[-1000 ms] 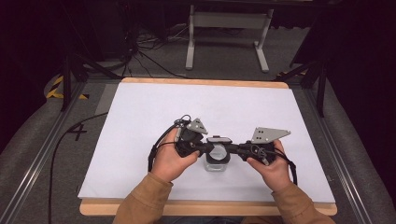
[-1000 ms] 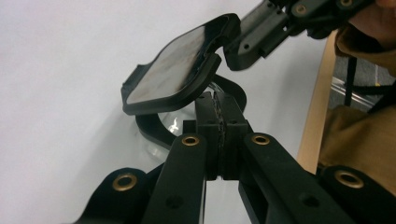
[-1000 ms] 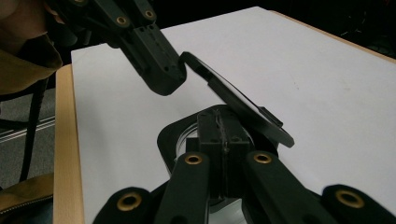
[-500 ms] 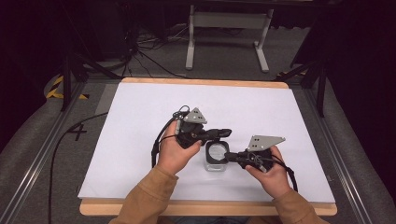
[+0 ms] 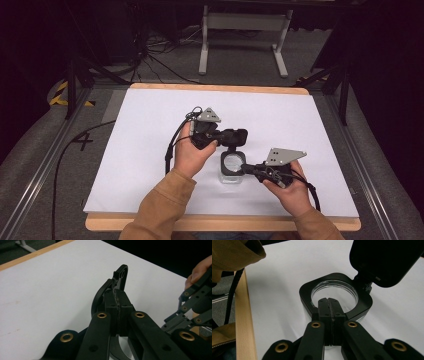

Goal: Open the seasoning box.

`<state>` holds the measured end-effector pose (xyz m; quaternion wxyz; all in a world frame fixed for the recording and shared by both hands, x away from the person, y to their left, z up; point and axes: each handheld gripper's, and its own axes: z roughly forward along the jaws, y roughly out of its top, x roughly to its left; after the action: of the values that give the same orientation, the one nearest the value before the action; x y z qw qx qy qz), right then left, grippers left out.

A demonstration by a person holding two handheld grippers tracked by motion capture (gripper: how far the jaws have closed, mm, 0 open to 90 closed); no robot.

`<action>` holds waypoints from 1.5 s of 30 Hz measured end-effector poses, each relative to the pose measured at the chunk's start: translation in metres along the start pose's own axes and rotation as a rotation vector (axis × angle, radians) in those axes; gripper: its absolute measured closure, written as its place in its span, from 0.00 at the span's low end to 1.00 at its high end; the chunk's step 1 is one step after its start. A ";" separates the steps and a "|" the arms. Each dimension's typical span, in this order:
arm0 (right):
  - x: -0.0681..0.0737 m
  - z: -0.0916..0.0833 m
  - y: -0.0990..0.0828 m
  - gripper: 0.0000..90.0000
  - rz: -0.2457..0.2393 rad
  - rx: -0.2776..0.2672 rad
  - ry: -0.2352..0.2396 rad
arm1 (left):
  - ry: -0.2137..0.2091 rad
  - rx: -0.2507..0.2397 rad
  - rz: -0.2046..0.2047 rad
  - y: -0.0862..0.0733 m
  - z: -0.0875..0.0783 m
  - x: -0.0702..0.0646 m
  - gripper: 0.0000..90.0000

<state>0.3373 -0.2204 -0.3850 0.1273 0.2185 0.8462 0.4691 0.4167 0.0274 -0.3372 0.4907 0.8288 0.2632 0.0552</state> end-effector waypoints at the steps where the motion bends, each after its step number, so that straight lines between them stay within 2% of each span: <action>1: 0.000 0.000 0.000 1.00 0.000 -0.001 -0.001 | 0.006 0.002 -0.003 0.000 0.000 0.001 0.99; 12: 0.001 0.001 -0.002 1.00 -0.004 -0.016 -0.007 | 0.006 -0.012 -0.017 -0.002 0.004 0.008 1.00; 13: 0.001 0.001 -0.002 1.00 -0.004 -0.016 -0.007 | 0.001 -0.017 -0.028 -0.003 0.005 0.008 1.00; 20: 0.002 0.000 -0.001 1.00 -0.007 -0.013 -0.011 | 0.002 -0.012 -0.029 -0.004 0.006 0.007 1.00; 24: 0.003 0.001 0.000 1.00 -0.007 -0.002 -0.018 | -0.007 -0.007 -0.002 -0.005 0.002 0.003 0.97; 26: 0.001 0.000 0.000 1.00 0.004 0.001 -0.009 | -0.017 -0.006 -0.002 -0.006 0.001 0.002 0.95; 31: -0.002 -0.001 0.004 1.00 0.015 0.018 0.009 | -0.031 0.000 0.016 -0.006 -0.019 -0.010 0.92; 32: -0.003 -0.003 0.005 1.00 0.015 0.012 0.012 | -0.029 0.001 0.028 -0.006 -0.023 -0.011 0.92; 34: -0.005 -0.006 0.008 0.99 0.024 -0.007 0.026 | -0.024 0.003 0.017 -0.008 -0.030 -0.015 0.90; 35: -0.006 -0.009 0.011 0.96 0.025 -0.014 0.025 | -0.021 0.013 0.023 -0.009 -0.033 -0.015 0.89; 40: -0.014 -0.019 0.018 0.95 0.027 -0.026 0.002 | -0.011 0.020 0.012 -0.015 -0.049 -0.017 0.86; 45: -0.025 -0.031 0.024 0.90 0.049 -0.031 -0.018 | 0.027 0.016 -0.009 -0.025 -0.071 -0.017 0.82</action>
<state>0.3520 -0.2445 -0.3474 0.1269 0.2416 0.8318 0.4833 0.3678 0.0842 -0.3192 0.4807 0.8308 0.2737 0.0621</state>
